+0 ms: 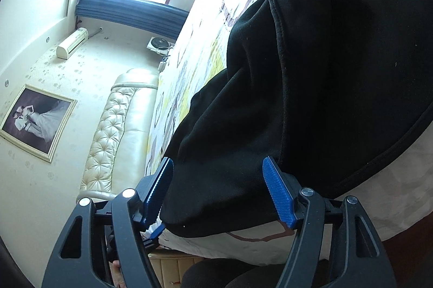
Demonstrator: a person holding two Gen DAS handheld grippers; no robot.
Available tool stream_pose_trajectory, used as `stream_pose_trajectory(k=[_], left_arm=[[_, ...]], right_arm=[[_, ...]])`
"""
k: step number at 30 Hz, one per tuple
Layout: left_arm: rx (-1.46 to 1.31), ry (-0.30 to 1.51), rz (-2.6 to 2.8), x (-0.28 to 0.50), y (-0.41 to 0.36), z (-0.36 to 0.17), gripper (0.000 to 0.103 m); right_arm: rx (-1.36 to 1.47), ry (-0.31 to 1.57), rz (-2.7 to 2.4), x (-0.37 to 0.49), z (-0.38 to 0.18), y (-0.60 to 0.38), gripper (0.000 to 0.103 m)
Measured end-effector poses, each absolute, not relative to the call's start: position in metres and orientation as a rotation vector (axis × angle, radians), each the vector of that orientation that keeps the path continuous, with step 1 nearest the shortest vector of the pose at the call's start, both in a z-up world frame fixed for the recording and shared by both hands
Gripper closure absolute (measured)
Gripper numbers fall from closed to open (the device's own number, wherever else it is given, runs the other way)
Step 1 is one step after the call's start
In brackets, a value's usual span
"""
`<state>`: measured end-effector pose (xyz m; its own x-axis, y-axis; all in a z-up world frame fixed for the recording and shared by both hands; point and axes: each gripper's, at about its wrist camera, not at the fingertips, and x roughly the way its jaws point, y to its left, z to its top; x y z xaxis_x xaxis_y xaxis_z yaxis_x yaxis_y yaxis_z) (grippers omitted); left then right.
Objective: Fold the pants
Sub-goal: 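Lift the waistband with both grippers and fold the pants over onto themselves, then release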
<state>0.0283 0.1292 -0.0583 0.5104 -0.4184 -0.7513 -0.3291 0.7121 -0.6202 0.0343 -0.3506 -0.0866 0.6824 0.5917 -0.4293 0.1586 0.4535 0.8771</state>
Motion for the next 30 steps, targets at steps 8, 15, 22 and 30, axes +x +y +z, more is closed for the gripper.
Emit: stream_pose_trajectory(k=[8,15,22,30], left_arm=[[-0.842,1.105,0.003,0.039,0.119,-0.07,0.074],[-0.76,1.098,0.017,0.02,0.116,-0.061,0.074],[-0.806,1.107,0.017,0.028,0.118,-0.067,0.074],[-0.9,1.115,0.046,0.037,0.125,-0.074,0.086]], right_arm=[[1.169,0.789,0.269,0.023,-0.085,-0.358,0.038],[1.166,0.811,0.231,0.003,-0.091,-0.356,0.038],[1.197,0.787,0.235,0.011,-0.099,-0.353,0.043],[1.18,0.804,0.22,0.016,-0.106,-0.357,0.089]])
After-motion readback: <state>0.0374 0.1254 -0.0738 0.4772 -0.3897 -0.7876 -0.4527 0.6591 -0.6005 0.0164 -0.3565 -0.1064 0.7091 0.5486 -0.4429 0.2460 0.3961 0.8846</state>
